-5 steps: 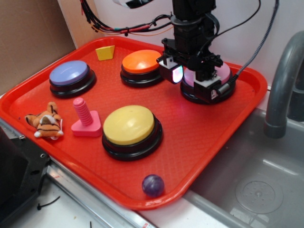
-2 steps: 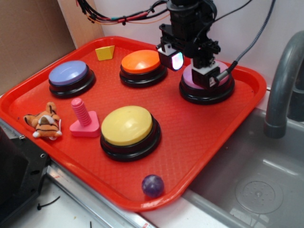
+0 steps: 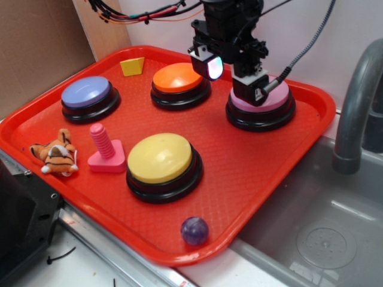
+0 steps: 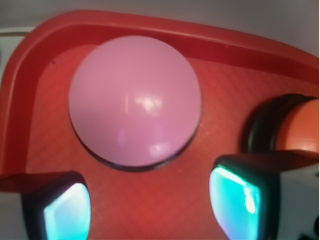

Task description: Push the pink button.

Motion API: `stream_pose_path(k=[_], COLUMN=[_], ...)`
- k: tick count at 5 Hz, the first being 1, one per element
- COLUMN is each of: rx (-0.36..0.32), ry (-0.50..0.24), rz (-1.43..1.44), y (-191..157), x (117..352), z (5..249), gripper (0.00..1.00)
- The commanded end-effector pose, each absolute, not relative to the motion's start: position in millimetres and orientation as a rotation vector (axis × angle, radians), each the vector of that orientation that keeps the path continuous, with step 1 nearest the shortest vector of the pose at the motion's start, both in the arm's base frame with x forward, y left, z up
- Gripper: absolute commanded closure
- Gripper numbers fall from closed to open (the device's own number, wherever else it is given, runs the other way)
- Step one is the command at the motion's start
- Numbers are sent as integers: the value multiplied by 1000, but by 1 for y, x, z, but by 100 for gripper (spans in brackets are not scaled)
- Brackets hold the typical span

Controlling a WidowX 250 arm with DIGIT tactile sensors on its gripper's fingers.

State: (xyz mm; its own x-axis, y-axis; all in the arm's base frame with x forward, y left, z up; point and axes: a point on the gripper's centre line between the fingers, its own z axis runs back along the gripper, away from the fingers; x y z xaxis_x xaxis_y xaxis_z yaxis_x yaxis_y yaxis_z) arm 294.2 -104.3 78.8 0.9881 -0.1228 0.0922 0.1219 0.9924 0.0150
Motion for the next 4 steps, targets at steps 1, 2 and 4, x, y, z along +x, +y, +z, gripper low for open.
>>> stream_pose_path(k=[1, 2, 4], rx=[-15, -11, 9], ry=[-142, -135, -148], rz=[-106, -106, -128], y=[-101, -101, -99], x=[289, 284, 279], z=[109, 112, 123], gripper=[0, 0, 0])
